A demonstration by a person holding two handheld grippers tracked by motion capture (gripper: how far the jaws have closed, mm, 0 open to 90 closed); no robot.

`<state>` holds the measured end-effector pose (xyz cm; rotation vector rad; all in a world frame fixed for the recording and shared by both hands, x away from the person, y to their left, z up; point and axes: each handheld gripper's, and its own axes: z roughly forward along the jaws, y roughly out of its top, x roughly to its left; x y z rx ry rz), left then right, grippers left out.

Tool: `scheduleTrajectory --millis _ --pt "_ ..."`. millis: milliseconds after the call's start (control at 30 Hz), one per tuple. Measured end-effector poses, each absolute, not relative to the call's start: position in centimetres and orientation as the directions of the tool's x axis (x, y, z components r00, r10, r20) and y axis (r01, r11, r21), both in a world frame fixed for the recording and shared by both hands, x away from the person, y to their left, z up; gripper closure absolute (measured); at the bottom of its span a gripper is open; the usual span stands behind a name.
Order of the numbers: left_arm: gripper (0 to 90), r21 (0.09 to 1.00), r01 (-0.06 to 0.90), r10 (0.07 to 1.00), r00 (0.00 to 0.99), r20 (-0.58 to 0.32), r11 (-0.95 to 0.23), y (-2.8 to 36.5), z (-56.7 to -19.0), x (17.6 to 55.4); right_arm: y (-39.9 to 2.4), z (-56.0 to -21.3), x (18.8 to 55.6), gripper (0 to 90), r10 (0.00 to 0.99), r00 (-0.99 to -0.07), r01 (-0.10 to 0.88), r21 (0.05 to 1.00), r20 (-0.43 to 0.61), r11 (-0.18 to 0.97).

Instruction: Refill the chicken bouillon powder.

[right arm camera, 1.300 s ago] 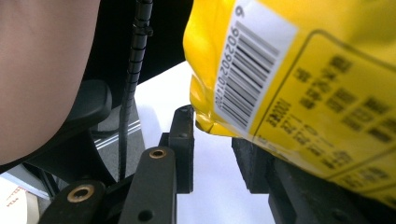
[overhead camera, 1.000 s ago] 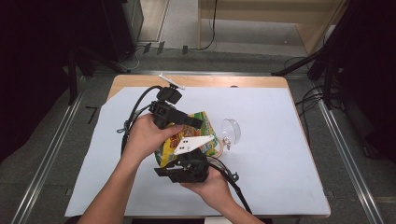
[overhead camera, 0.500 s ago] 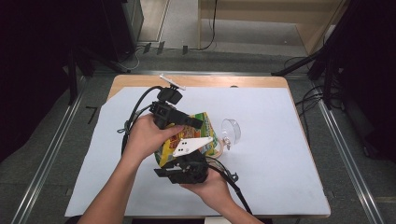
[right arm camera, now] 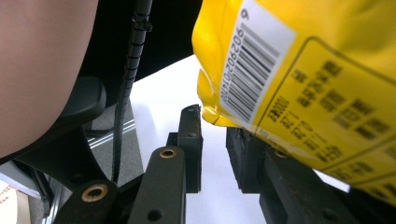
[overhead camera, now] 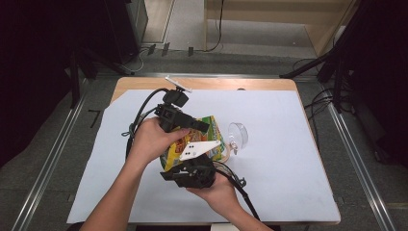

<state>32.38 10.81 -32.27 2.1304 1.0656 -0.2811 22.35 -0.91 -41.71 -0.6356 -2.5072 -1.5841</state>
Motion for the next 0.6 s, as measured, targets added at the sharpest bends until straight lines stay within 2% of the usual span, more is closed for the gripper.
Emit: scheduleTrajectory --millis 600 --pt "71.7 0.511 0.765 0.606 0.633 -0.482 -0.392 10.78 -32.31 32.34 -0.91 -41.74 22.35 76.1 0.289 -0.907 0.402 0.838 0.307 0.369"
